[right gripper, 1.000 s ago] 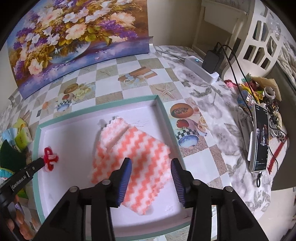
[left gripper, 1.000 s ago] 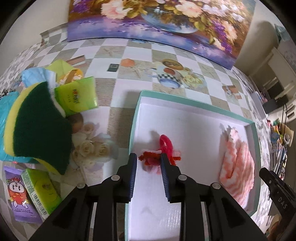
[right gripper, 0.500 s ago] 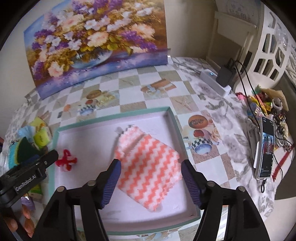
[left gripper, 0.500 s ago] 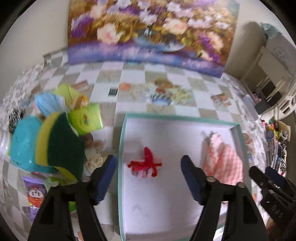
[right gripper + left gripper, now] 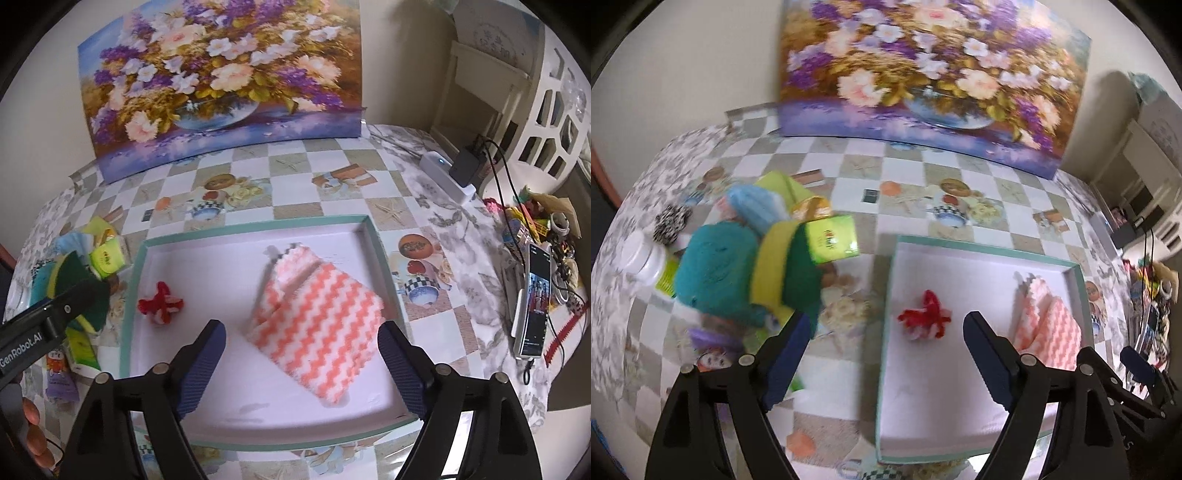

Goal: Organize soft objects
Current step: 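Open both tools to release the toy and towel in the tray, then grasp the purple snack packet with the left tool while the right tool grasps the green tissue pack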

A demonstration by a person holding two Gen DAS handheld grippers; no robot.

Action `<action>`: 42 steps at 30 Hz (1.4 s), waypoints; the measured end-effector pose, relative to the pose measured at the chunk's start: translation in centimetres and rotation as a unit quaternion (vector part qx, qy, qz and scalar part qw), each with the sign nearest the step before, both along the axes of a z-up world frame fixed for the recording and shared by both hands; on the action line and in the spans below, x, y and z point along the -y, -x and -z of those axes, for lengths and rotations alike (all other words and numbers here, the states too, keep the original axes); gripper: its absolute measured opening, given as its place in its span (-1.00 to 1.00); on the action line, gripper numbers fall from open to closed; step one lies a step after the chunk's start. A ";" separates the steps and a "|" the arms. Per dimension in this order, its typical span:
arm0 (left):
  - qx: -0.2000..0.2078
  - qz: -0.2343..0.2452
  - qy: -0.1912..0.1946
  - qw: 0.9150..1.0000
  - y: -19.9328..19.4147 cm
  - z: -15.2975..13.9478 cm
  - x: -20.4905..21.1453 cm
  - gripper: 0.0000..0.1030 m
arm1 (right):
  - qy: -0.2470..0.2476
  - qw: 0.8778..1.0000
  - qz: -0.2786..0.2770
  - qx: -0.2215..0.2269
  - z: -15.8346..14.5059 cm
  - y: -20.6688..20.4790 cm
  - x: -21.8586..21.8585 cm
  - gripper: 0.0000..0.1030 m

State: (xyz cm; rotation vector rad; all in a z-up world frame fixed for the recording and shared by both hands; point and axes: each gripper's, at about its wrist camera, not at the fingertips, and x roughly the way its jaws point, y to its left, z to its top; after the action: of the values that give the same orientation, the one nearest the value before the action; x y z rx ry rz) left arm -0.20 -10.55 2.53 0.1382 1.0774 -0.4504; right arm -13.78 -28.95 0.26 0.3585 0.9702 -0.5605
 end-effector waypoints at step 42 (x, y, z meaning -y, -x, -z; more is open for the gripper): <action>-0.087 -0.214 -0.015 0.973 -2.9 3.2 -17.5 0.86 | -0.069 0.973 -0.219 0.010 2.2 -7.5 -16.5 0.68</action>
State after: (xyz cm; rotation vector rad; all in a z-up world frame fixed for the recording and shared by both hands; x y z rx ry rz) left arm 2.69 6.92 -0.65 -0.1101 1.2474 -0.0569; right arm -6.30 -12.49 -1.95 0.2611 1.0332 -0.0887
